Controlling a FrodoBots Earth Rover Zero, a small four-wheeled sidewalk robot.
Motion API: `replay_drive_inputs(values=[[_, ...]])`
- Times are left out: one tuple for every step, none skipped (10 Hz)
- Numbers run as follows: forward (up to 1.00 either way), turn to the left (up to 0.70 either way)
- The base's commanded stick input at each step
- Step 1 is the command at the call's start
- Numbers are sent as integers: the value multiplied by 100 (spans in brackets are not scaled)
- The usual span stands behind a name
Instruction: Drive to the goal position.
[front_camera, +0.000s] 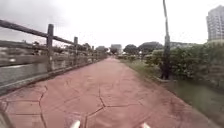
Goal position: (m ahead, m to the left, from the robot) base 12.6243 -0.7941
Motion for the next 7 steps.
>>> replay_drive_inputs(values=[[70,0],[70,0],[70,0],[70,0],[70,0],[70,0],[70,0]])
